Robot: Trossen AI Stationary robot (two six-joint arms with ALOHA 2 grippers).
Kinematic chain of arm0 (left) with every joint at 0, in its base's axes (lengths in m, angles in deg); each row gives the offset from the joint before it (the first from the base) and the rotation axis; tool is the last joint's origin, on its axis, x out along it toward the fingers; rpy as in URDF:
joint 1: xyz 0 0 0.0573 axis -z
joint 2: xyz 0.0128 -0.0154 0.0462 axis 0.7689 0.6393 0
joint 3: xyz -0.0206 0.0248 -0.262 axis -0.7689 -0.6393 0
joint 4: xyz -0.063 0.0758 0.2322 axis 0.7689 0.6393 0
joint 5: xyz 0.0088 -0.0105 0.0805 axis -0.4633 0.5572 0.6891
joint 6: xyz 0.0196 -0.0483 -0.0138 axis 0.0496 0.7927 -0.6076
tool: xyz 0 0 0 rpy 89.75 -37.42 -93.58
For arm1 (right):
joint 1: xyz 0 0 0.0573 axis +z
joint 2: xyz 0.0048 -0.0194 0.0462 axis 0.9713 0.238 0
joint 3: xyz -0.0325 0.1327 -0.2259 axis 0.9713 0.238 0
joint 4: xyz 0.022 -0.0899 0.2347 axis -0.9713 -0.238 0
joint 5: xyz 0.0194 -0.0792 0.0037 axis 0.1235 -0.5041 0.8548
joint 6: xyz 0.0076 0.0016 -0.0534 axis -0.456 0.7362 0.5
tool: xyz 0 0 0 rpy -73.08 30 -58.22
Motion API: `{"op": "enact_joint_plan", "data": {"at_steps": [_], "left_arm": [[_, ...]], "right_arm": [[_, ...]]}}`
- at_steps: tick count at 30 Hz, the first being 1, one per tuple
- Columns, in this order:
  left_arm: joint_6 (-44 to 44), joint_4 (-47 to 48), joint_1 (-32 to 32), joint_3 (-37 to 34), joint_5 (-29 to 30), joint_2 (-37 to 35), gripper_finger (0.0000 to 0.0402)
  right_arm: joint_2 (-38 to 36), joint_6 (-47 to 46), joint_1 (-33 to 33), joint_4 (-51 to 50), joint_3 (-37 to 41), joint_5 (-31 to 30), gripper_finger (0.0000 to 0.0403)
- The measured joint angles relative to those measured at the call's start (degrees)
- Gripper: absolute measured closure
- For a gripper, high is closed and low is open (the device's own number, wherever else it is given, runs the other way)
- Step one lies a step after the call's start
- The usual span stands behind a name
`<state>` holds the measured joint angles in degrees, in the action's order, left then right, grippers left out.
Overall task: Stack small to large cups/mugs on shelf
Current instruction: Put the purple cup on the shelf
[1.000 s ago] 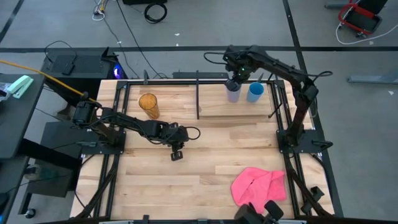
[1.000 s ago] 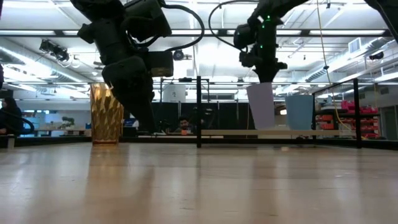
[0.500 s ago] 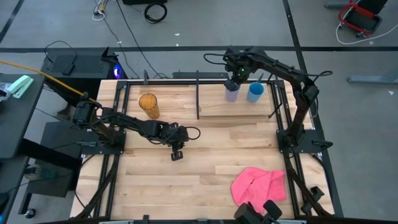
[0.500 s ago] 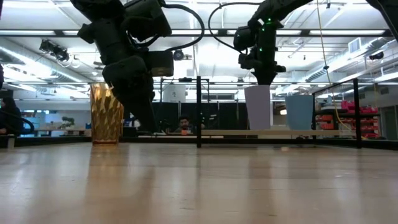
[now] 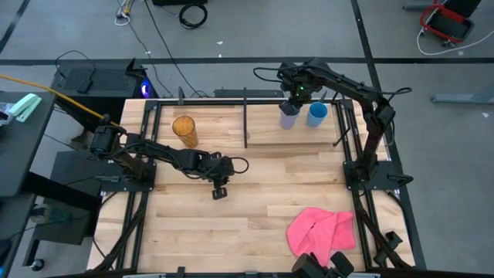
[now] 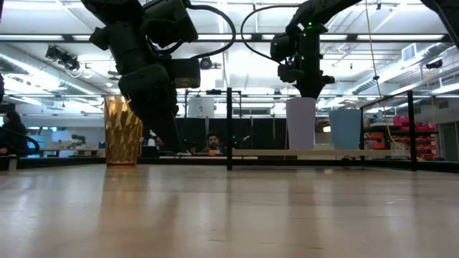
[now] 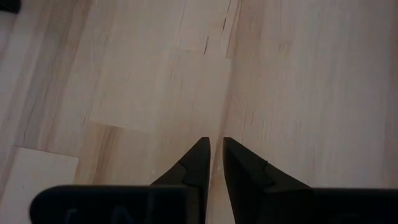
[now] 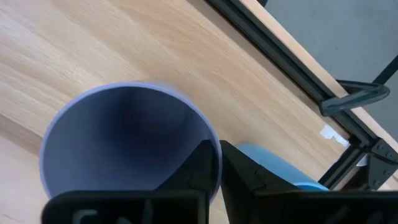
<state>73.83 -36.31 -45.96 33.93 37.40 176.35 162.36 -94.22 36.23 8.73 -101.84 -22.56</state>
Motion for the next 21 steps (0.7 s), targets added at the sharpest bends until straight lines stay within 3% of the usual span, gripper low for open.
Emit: {"op": "enact_joint_plan", "data": {"at_steps": [21], "left_arm": [[0.06, 0.00, 0.00, 0.00, 0.00, 0.00, 0.0349]], "right_arm": [[-0.24, -0.56, 0.00, 0.70, 0.00, -0.19, 0.0336]]}}
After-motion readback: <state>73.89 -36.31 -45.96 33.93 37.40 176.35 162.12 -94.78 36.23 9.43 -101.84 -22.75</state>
